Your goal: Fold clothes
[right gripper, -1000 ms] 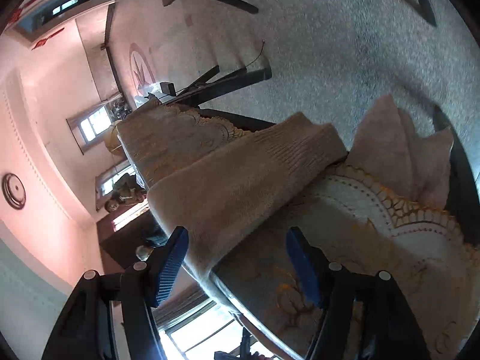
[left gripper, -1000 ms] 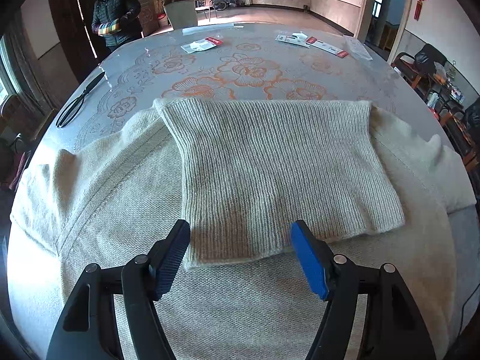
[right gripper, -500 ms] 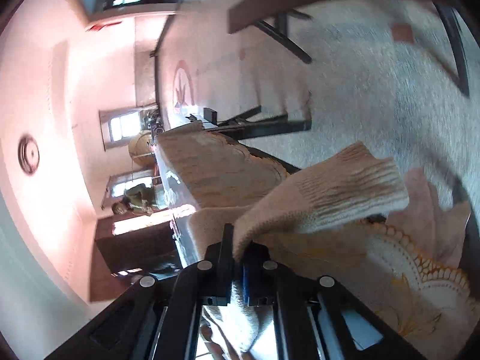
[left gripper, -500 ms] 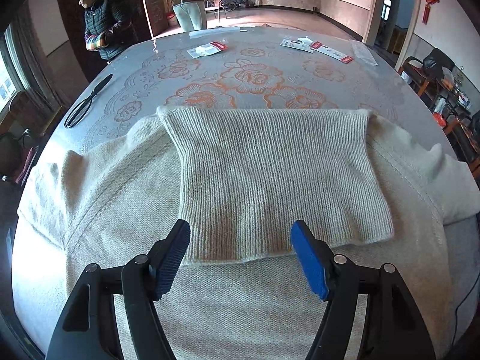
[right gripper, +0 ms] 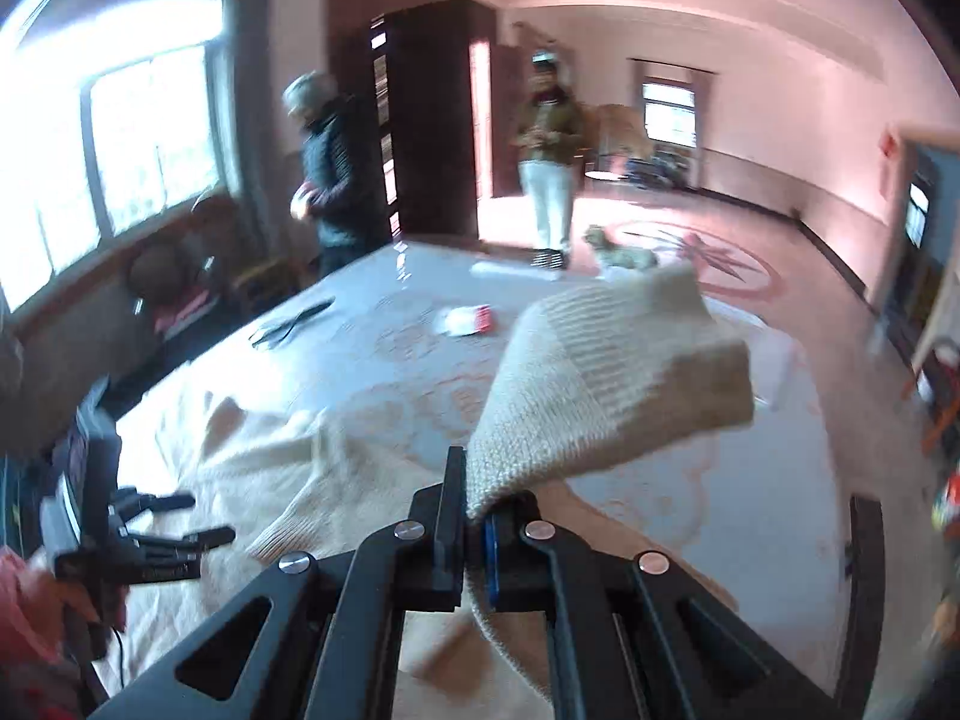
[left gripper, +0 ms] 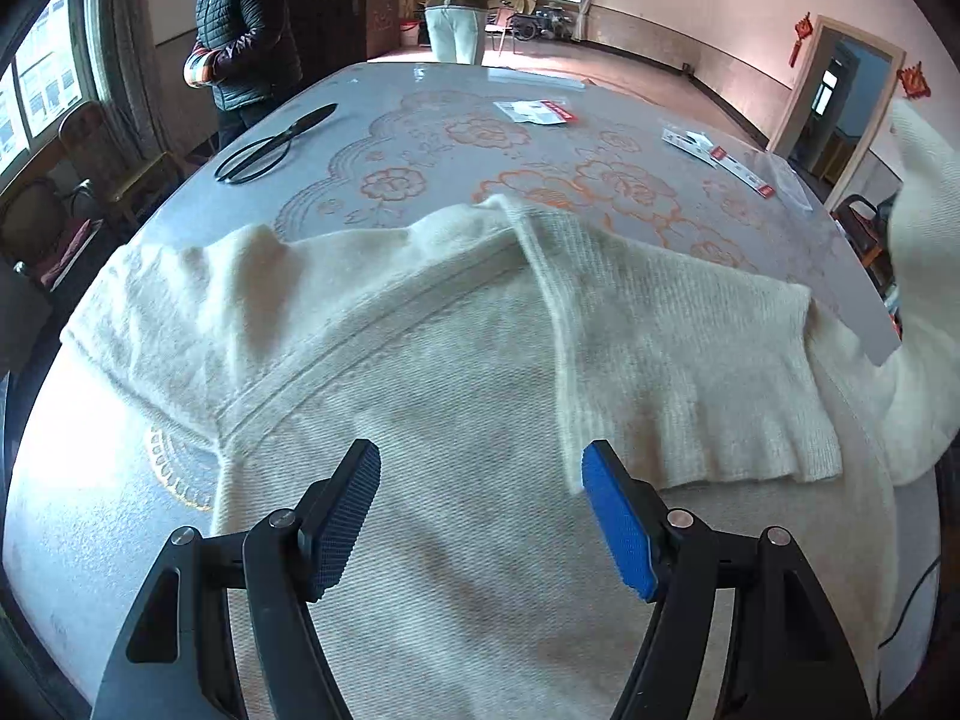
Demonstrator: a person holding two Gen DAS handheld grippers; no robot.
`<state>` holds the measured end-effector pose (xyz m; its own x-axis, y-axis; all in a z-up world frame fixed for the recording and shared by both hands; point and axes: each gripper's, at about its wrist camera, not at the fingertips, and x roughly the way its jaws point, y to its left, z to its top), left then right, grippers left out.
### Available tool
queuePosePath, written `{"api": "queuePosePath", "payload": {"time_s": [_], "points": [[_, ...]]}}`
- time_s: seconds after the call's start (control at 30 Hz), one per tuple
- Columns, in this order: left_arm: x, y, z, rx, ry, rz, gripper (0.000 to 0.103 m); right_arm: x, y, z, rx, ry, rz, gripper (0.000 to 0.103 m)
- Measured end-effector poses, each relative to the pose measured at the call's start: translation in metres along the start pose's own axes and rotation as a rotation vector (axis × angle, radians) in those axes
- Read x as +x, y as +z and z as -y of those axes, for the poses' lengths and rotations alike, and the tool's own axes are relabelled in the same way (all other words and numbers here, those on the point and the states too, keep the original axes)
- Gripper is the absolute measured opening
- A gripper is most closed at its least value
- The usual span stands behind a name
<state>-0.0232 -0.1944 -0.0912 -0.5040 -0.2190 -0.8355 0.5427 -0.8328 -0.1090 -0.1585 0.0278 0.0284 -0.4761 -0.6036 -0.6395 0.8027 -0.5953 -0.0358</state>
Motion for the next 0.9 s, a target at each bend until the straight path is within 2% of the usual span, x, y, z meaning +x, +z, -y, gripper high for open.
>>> {"api": "queuePosePath", "payload": {"time_s": [0.07,0.17,0.23,0.3,0.37,0.4,0.5,0.67,0.8,0.9], "points": [[-0.002,-0.004,-0.024,-0.038,0.009,-0.012,0.071,0.048,-0.009,-0.068,-0.168,0.020,-0.063,0.003],[-0.005,-0.008,-0.050,-0.048,0.027,-0.012,0.071,0.108,-0.038,-0.138,-0.333,0.051,-0.191,0.004],[-0.007,-0.010,-0.062,-0.035,0.034,-0.004,0.071,0.126,-0.059,-0.159,-0.419,0.055,-0.279,0.006],[-0.010,-0.011,-0.071,-0.021,0.035,0.006,0.071,0.143,-0.079,-0.179,-0.505,0.059,-0.366,0.026],[-0.011,-0.010,-0.078,-0.006,0.035,0.012,0.071,0.132,-0.088,-0.186,-0.579,0.020,-0.363,0.026],[-0.010,-0.008,-0.080,-0.001,0.031,0.013,0.071,0.130,-0.088,-0.188,-0.583,0.031,-0.377,0.026],[-0.005,-0.003,-0.082,0.012,0.014,0.012,0.071,0.100,-0.080,-0.167,-0.453,0.094,-0.361,0.026],[0.010,0.006,-0.075,0.043,-0.014,-0.019,0.071,0.071,-0.063,-0.122,-0.197,0.112,-0.343,0.027],[0.020,0.004,-0.064,0.080,-0.025,-0.065,0.071,0.074,-0.054,-0.088,-0.067,0.023,-0.347,0.027],[0.027,0.001,-0.051,0.130,-0.021,-0.073,0.071,0.085,-0.055,-0.068,0.029,0.014,-0.372,0.027]]}}
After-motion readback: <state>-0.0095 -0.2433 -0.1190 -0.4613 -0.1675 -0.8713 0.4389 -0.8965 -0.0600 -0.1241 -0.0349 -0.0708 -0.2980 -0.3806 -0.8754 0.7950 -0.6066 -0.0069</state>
